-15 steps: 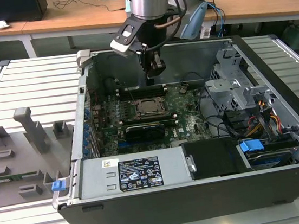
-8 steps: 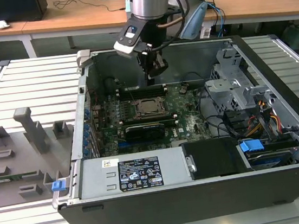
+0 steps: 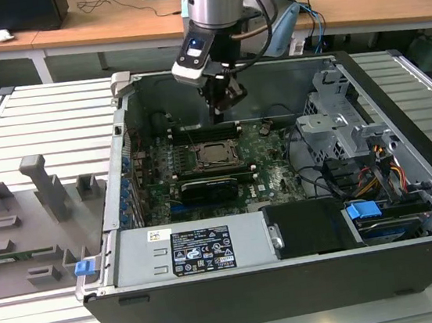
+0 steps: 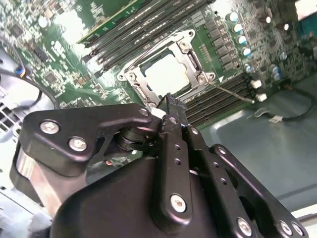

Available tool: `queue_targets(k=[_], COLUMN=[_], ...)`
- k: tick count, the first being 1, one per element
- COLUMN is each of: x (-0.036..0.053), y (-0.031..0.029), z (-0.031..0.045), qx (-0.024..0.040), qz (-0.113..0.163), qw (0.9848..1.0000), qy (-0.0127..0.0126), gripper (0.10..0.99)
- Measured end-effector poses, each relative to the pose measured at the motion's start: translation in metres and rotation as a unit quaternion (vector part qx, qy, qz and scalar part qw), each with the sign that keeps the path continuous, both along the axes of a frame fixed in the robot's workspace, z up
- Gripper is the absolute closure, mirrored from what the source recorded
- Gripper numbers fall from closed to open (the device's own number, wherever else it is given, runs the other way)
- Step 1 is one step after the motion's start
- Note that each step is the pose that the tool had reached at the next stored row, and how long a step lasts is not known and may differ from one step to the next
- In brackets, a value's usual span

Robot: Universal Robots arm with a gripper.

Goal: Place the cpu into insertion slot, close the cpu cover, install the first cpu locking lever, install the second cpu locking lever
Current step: 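Install the first cpu locking lever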

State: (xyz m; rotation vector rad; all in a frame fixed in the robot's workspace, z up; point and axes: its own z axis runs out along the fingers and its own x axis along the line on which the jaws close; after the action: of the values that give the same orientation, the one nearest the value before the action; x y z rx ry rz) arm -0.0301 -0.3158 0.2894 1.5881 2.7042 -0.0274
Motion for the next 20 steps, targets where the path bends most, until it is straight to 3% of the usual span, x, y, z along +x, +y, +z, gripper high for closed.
queue_targets(k=[4, 8, 14, 20], x=[0.0, 0.0, 0.0, 0.0], y=[0.0, 0.0, 0.0, 0.0], z=[-0.0001, -0.0002, -0.0002, -0.0003], qx=[0.0, 0.0, 0.0, 0.0], qz=[0.063, 0.098, 0.155, 0.216], qw=[0.998, 0.9951, 0.9879, 0.9764], qy=[0.0, 0.0, 0.0, 0.0], gripper=[0.98, 0.98, 0.98, 0.98])
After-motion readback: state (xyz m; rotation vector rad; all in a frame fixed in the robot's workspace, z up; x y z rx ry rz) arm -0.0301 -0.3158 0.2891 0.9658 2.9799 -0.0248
